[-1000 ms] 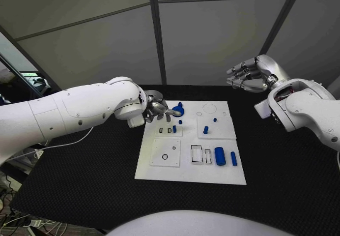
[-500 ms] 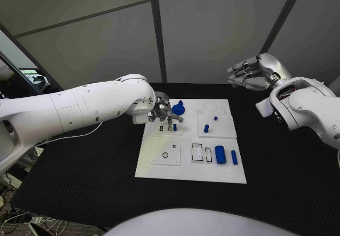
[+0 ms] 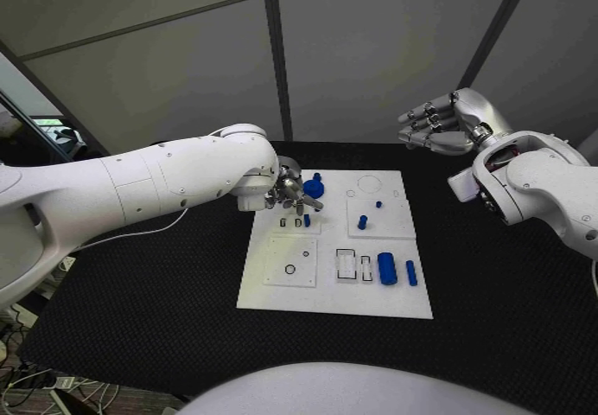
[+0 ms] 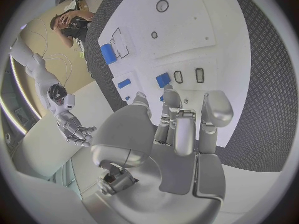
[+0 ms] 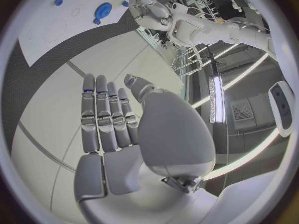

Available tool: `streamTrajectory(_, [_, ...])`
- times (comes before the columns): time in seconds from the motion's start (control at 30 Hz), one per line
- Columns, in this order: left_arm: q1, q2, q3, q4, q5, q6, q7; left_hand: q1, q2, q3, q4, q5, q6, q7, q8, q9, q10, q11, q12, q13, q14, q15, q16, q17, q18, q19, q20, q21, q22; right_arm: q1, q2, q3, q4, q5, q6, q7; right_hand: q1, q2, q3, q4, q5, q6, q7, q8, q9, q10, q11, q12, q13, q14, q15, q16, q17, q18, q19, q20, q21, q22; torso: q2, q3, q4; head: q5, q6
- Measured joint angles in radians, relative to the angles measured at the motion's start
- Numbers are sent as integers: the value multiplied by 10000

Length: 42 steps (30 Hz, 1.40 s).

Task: Assemble the parts on the task board

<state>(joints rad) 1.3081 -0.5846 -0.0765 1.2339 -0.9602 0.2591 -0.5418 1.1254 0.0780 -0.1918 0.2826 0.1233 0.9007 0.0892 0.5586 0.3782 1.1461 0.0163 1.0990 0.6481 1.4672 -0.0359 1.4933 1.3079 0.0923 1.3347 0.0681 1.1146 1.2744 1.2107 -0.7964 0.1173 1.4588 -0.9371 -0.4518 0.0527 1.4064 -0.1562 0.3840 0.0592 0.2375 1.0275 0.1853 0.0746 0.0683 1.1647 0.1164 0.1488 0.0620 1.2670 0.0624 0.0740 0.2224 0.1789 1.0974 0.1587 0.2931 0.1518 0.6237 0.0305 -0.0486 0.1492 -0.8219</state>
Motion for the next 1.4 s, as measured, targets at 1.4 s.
streamTrajectory(1.4, [-93, 527, -1, -705, -112, 967, -87, 779, 301, 265, -622, 118, 0, 1, -125, 185, -150, 5, -51, 20, 0, 0, -1, -2, -2, -77, 0, -49, 9, -2, 95, -2, -60, -51, 74, -102, 1, 0, 2, -111, 85, -31, 37, -52, 1, -36, 34, -109, 2, 35, 36, -44, -137, -1, 38, 39, -148, -101, 13, 15, 35, -85, -239])
